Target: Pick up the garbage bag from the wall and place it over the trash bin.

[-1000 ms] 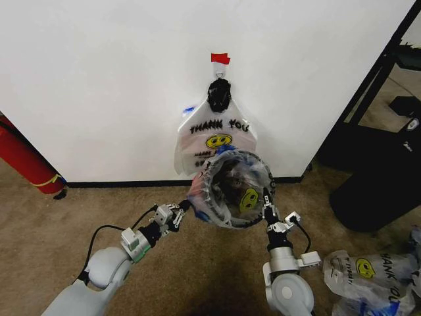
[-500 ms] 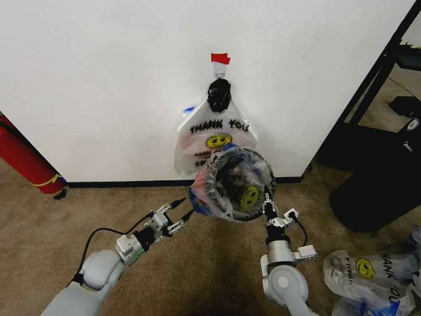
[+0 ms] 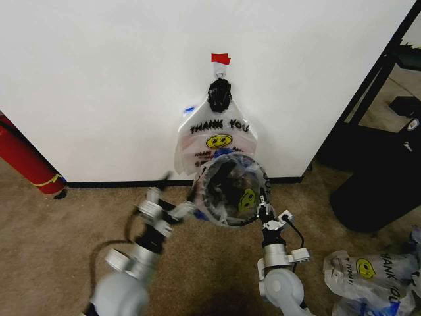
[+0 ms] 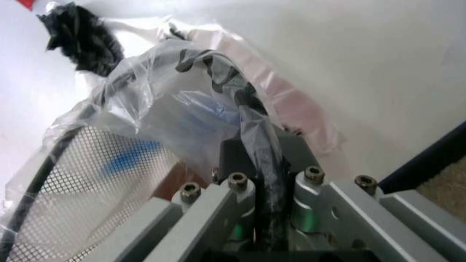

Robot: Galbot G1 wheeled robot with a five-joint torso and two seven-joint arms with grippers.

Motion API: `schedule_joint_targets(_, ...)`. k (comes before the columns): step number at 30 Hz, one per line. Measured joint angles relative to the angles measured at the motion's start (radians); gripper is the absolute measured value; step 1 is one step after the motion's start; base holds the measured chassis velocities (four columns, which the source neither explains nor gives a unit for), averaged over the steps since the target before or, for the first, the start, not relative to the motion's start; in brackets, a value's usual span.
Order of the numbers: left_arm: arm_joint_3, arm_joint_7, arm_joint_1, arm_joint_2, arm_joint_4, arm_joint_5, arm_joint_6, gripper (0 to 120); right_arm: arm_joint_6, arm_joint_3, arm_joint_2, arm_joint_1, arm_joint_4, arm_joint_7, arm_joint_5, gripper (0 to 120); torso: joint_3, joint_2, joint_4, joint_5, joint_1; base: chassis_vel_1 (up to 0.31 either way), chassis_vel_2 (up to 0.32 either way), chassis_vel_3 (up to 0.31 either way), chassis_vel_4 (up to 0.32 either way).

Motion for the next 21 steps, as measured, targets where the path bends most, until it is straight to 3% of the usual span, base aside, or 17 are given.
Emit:
schedule_joint_targets(6, 0.168, -0.259, -0.161, 0.053, 0.034, -0.041, 0.212, 38, 0.011, -0.007, 0.000, 0.002, -0.019, -0.054, -0.044, 1, 0.000, 0.000, 0.0000, -0.0004, 0.000, 0.000, 0.000, 0.000, 0.000)
schedule_joint_targets(8, 0.178, -0.277, -0.180, 0.057, 0.038, -0.049, 0.228, 34, 0.012, -0.007, 0.000, 0.002, -0.021, -0.059, -0.048, 1, 0.000, 0.000, 0.0001, -0.0003, 0.000, 0.000, 0.000, 0.000, 0.000)
schedule_joint_targets(11, 0.298, -0.432, -0.364, 0.080, 0.075, -0.132, 0.379, 19, 0.014, -0.008, -0.004, 0.006, -0.029, -0.082, -0.075, 1, 0.000, 0.000, 0.0000, -0.0002, 0.000, 0.000, 0.000, 0.000, 0.000)
schedule_joint_targets(15, 0.373, -0.514, -0.465, 0.071, 0.102, -0.179, 0.465, 9, 0.010, -0.009, -0.004, 0.011, -0.029, -0.082, -0.077, 1, 0.000, 0.000, -0.0002, -0.0003, 0.000, 0.000, 0.000, 0.000, 0.000)
schedule_joint_targets(17, 0.430, -0.595, -0.560, 0.029, 0.147, -0.238, 0.543, 0, 0.001, -0.010, -0.006, 0.015, -0.027, -0.082, -0.080, 1, 0.000, 0.000, 0.0000, -0.0003, 0.000, 0.000, 0.000, 0.000, 0.000)
schedule_joint_targets(21, 0.452, -0.664, -0.628, -0.012, 0.182, -0.281, 0.613, 0, 0.000, -0.011, -0.006, 0.014, -0.027, -0.082, -0.093, 1, 0.000, 0.000, -0.0001, -0.0003, 0.000, 0.000, 0.000, 0.000, 0.000)
